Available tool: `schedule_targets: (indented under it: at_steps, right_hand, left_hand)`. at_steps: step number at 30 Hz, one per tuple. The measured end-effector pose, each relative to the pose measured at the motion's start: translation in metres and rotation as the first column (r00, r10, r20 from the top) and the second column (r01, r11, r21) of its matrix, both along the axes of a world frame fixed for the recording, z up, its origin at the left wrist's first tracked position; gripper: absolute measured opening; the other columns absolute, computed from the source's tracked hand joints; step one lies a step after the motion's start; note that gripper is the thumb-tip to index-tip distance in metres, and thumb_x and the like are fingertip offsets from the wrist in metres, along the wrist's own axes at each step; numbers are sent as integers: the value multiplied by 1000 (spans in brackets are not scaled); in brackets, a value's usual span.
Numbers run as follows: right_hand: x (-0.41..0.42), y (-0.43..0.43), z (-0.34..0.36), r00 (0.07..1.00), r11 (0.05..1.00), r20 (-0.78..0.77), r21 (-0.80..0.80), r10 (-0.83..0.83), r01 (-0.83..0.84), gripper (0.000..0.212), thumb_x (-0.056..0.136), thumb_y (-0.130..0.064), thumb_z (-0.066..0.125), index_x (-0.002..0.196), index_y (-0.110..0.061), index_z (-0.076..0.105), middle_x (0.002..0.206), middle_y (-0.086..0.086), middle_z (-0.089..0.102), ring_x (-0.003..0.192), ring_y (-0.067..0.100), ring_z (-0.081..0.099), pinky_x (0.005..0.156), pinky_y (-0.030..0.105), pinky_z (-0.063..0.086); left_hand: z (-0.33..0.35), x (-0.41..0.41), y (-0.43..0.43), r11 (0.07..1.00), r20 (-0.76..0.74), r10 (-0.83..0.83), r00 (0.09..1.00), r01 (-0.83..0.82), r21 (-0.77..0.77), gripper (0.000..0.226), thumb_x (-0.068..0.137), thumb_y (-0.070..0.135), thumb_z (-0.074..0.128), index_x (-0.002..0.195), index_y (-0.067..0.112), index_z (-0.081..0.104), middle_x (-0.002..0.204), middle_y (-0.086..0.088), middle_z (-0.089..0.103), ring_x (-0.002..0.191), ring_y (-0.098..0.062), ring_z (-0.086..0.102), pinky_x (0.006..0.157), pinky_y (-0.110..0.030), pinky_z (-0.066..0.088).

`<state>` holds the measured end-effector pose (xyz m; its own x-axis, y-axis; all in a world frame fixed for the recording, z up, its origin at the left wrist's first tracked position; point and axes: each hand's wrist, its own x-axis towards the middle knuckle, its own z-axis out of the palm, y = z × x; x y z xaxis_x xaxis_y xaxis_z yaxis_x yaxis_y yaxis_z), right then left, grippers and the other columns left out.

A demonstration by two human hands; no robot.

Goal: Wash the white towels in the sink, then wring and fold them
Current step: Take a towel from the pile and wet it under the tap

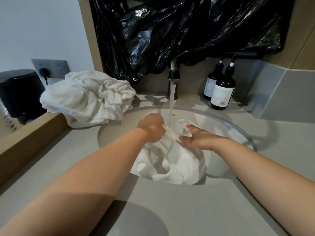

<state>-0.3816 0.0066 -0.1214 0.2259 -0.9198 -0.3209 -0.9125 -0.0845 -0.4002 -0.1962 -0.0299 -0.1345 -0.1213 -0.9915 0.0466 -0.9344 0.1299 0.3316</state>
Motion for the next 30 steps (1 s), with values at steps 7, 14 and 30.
schedule_targets:
  at_steps: [7, 14, 30]
  right_hand:
    - [-8, -18, 9, 916, 977, 342, 81, -211, 195, 71, 91, -63, 44, 149, -24, 30, 153, -2, 35, 136, 22, 37, 106, 33, 27]
    - [13, -33, 19, 978, 989, -208, 140, -22, 51, 95, 83, -62, 61, 153, -16, 17, 151, 6, 37, 132, 25, 43, 95, 29, 36]
    - [18, -51, -27, 937, 979, -338, 204, 84, -14, 26, 74, -17, 74, 94, -2, 66, 62, 6, 52, 49, 19, 47, 45, 19, 37]
  left_hand:
    - [14, 2, -3, 968, -520, 69, 851, -182, -171, 22, 91, 33, 64, 90, 11, 67, 80, -3, 62, 81, -24, 61, 65, -27, 40]
    - [-4, 28, -16, 910, 278, -184, 943, 56, 411, 79, 92, 38, 63, 155, 23, 19, 155, -3, 34, 132, -27, 46, 105, -38, 42]
    - [-24, 12, -15, 810, 83, -408, 909, 319, 491, 32, 85, 35, 71, 110, 20, 58, 100, 7, 53, 86, -15, 57, 72, -29, 47]
